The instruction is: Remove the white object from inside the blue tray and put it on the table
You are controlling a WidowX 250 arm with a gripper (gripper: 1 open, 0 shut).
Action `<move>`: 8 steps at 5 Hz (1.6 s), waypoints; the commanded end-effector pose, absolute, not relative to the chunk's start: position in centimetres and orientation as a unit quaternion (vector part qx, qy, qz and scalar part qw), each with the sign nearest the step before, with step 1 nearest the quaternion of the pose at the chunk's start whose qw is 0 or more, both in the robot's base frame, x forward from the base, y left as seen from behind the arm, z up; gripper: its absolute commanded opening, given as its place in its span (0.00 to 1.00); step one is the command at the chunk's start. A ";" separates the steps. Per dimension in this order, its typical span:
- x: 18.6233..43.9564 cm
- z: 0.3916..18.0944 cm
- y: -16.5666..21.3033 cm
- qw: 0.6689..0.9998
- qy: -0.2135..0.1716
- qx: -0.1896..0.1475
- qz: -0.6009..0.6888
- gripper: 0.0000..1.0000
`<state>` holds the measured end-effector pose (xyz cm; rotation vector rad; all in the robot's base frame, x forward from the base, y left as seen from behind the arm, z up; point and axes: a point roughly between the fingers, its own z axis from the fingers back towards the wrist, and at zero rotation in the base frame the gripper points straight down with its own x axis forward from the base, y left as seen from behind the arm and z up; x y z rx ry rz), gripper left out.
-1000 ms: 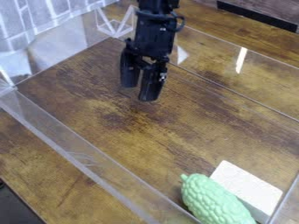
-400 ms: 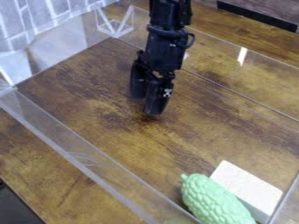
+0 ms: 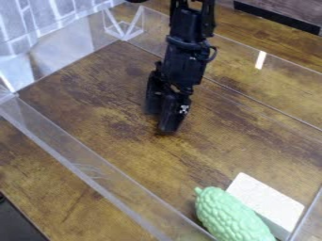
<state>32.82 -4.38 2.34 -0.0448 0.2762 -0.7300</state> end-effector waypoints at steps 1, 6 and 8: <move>32.9 2.4 -5.4 0.920 0.126 -0.016 -0.372 1.00; 33.2 1.7 -6.7 0.914 0.134 -0.005 -0.383 1.00; 33.6 1.6 -7.0 0.913 0.139 -0.002 -0.384 1.00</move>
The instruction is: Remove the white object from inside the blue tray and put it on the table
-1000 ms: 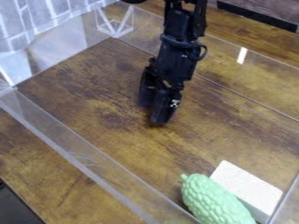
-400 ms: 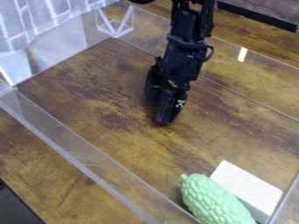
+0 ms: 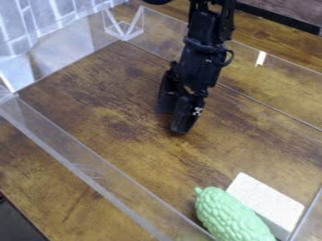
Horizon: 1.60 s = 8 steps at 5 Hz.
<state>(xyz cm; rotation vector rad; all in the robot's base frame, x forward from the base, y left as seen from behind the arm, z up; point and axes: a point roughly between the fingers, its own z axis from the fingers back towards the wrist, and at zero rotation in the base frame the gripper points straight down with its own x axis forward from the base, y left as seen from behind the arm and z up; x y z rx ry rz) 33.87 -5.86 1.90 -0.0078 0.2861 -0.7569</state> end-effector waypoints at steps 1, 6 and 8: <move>33.9 1.6 -7.0 0.913 0.144 -0.001 -0.382 1.00; 35.3 1.6 -6.8 0.911 0.170 0.002 -0.375 1.00; 35.7 1.7 -6.6 0.912 0.179 0.000 -0.370 0.00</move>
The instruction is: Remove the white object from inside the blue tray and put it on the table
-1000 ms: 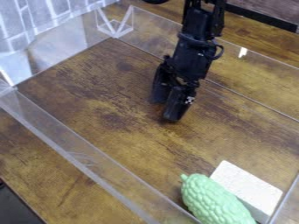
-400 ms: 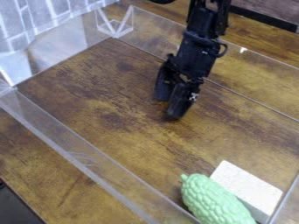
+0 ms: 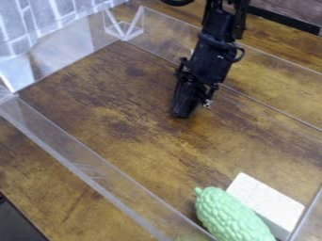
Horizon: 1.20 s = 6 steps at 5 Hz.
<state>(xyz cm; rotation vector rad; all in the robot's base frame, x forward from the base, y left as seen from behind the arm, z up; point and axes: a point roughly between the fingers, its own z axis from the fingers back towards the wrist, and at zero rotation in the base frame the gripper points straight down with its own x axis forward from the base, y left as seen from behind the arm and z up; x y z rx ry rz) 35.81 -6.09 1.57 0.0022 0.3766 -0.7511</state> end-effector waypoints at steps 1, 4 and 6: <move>35.7 2.0 -6.7 0.911 0.182 0.003 -0.371 0.00; 35.6 2.5 -7.0 0.907 0.191 0.012 -0.374 0.00; 35.6 2.7 -7.2 0.905 0.197 0.017 -0.377 0.00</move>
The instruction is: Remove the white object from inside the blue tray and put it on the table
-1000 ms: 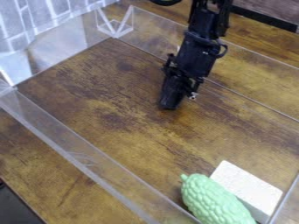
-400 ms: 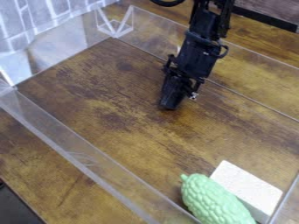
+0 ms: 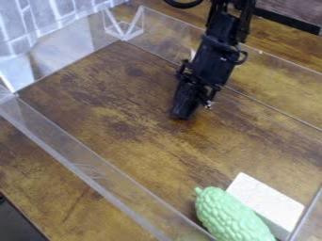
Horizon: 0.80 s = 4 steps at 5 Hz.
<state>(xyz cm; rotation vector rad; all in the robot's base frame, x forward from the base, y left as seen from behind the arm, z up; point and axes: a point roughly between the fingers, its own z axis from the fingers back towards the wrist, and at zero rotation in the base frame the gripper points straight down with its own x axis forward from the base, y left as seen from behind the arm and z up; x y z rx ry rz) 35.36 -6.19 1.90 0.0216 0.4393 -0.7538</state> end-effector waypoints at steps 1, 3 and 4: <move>35.6 2.8 -7.2 0.904 0.199 0.019 -0.379 0.00; 35.6 3.0 -7.3 0.901 0.204 0.024 -0.381 0.00; 35.6 3.0 -7.2 0.900 0.206 0.026 -0.382 0.00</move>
